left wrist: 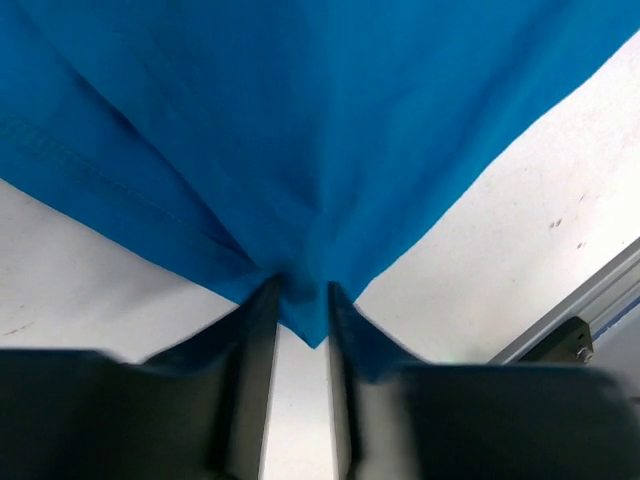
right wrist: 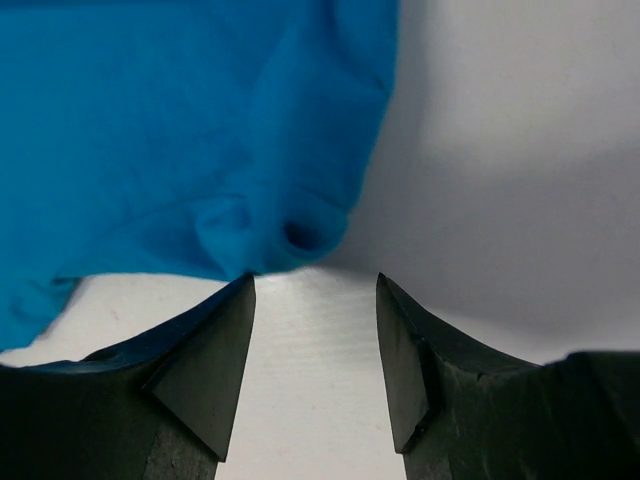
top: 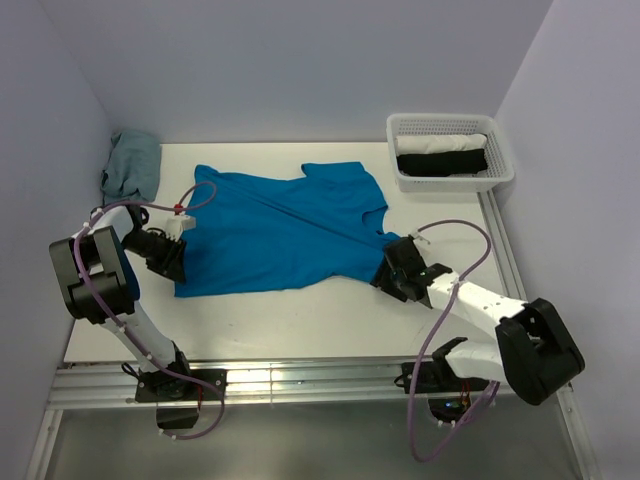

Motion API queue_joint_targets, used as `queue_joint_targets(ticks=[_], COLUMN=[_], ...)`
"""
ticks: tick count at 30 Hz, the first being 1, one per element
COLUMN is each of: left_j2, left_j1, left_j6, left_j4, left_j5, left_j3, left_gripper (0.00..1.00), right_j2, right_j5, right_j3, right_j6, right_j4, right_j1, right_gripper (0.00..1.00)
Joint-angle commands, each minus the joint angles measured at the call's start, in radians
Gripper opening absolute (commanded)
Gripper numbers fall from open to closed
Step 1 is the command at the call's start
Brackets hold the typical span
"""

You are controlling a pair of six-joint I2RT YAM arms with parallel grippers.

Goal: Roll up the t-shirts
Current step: Flatten the tshirt

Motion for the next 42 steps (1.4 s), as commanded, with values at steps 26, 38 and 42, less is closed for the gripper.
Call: queue_joint_targets(ticks=[26, 38, 42], left_j2=[0.063, 0.12, 0.135], left_j1=[0.101, 0.101, 0.099], left_j6=[-0.121, -0.138, -0.14], left_j4=[0.078, 0.076, 0.07], left_j5=[0.014, 0.014, 0.005], left_j3=[0.194, 0.241, 0.261], left_gripper=[0.0, 0.0, 0.0], right_j2=[-0.012, 0.402, 0.295], right_j5=[0.162, 0.042, 0.102], right_j3=[0.493, 0.607, 0.549], right_j6=[-0.253, -0.308, -0.259], right_j4=[-0.539, -0.343, -0.312], right_j1=[0.002, 0.023, 0.024], right_gripper=[0.07, 0.27, 0.55])
